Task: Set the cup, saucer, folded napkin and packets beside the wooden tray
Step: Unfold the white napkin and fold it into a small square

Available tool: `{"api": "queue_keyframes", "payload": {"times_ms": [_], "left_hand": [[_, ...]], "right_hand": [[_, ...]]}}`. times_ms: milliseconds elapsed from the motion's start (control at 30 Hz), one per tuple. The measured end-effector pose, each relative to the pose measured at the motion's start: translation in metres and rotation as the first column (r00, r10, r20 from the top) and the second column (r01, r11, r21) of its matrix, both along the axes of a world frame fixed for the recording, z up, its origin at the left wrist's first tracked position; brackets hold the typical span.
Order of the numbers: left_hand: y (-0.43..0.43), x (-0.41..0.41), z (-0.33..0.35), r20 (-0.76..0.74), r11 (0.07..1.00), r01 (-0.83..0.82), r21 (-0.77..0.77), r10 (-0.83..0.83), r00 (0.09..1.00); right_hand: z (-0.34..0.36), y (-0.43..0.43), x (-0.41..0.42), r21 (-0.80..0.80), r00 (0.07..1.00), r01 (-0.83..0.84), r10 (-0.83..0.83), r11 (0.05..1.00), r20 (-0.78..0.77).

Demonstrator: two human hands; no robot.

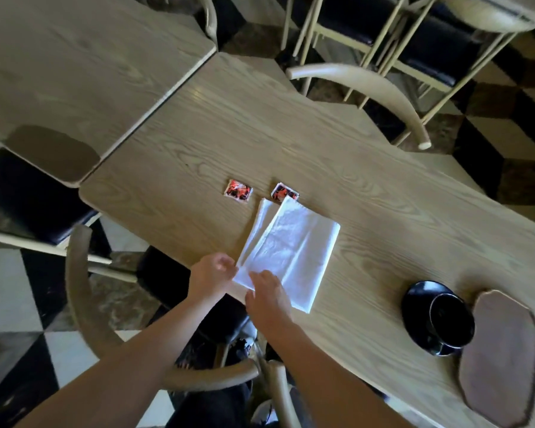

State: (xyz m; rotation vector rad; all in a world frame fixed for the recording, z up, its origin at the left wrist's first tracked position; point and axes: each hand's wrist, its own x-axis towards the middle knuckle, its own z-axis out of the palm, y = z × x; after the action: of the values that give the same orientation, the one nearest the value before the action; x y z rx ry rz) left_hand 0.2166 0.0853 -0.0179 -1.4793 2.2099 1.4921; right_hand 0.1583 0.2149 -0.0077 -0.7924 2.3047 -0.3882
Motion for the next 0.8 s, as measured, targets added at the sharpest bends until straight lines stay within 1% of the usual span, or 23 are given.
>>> {"api": "queue_keyframes", "payload": {"times_ms": [33,67,133,167,300,400,500,533,600,667,700,733,800], "left_hand": [[0.003,-0.002,0.0,-0.015,0.98,0.084,-0.181,-0.088,0.996],[0.006,-0.005,-0.001,-0.043,0.956,0.127,-0.264,-0.143,0.989],[0.013,-0.014,0.0,-0.047,0.941,0.204,-0.27,-0.224,0.973],[0.017,-0.019,0.0,-0.019,0.936,0.227,-0.268,-0.241,0.97],[0.023,-0.033,-0.003,0.144,0.937,0.252,-0.244,-0.222,0.964],[0.026,-0.041,0.004,0.24,0.931,0.319,-0.175,-0.274,0.931],[0.028,-0.05,0.015,0.264,0.933,0.331,-0.145,-0.286,0.921],[0.027,-0.053,0.016,0.247,0.947,0.302,-0.11,-0.268,0.931],[0.026,-0.058,0.016,0.146,0.987,0.148,0.068,-0.156,0.977],[0.028,-0.065,0.021,0.063,0.966,-0.024,0.257,0.008,0.998],[0.028,-0.067,0.025,0.03,0.948,-0.08,0.307,0.074,0.997],[0.027,-0.068,0.028,-0.004,0.934,-0.101,0.343,0.109,0.994],[0.026,-0.063,0.04,-0.058,0.919,-0.09,0.384,0.121,0.991]], "right_hand": [[0.001,0.005,-0.004,-0.016,0.998,0.065,-0.065,0.998,-0.018],[0.001,0.012,-0.008,-0.022,0.993,0.112,-0.113,0.993,-0.046],[0.002,0.029,-0.014,-0.009,0.98,0.173,-0.173,0.985,-0.096],[0.0,0.038,-0.015,0.006,0.974,0.197,-0.195,0.98,-0.113],[-0.003,0.07,-0.021,0.077,0.941,0.31,-0.295,0.947,-0.164],[-0.005,0.085,-0.023,0.078,0.919,0.38,-0.366,0.922,-0.15],[-0.007,0.091,-0.023,0.026,0.908,0.409,-0.404,0.912,-0.113],[-0.008,0.092,-0.024,0.012,0.903,0.421,-0.417,0.907,-0.104],[-0.009,0.093,-0.025,-0.005,0.898,0.432,-0.431,0.902,-0.089],[-0.012,0.096,-0.025,-0.017,0.9,0.427,-0.427,0.904,-0.09],[-0.013,0.097,-0.025,-0.02,0.902,0.42,-0.42,0.907,-0.097],[-0.013,0.098,-0.025,-0.022,0.905,0.413,-0.413,0.91,-0.105],[-0.015,0.1,-0.025,-0.027,0.911,0.394,-0.394,0.919,-0.121]]}}
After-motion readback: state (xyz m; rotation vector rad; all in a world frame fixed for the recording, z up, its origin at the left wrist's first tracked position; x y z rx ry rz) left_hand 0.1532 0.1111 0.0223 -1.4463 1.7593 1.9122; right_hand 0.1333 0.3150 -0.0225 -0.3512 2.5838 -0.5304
